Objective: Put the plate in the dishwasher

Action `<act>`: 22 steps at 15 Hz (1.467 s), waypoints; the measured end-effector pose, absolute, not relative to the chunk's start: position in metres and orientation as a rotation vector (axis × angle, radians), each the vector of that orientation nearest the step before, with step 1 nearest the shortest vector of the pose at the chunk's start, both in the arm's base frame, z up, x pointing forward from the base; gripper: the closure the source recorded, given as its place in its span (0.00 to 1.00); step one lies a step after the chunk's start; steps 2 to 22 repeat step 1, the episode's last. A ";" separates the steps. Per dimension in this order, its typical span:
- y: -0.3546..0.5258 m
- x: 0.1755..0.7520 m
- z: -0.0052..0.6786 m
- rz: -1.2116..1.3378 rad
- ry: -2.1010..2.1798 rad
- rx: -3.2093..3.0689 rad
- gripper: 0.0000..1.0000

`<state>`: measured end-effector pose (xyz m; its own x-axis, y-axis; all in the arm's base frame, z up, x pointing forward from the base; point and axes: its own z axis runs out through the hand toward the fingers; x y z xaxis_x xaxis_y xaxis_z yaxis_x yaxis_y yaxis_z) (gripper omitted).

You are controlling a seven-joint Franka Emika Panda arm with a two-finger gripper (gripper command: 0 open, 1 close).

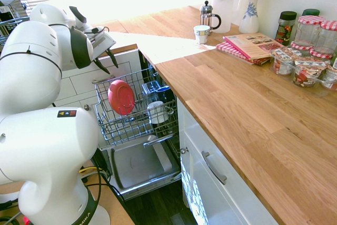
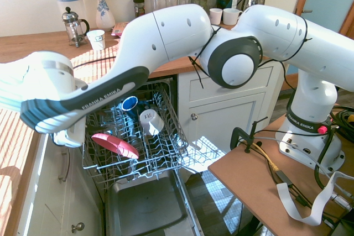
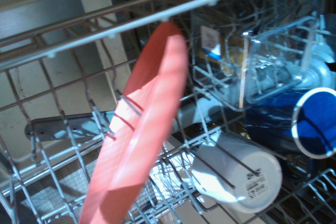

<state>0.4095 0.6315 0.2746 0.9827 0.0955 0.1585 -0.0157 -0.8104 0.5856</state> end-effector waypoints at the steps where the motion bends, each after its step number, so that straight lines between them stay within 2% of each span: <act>1: 0.623 0.422 0.293 0.227 0.027 2.522 0.00; 22: 0.623 0.422 0.293 0.227 0.027 2.522 0.00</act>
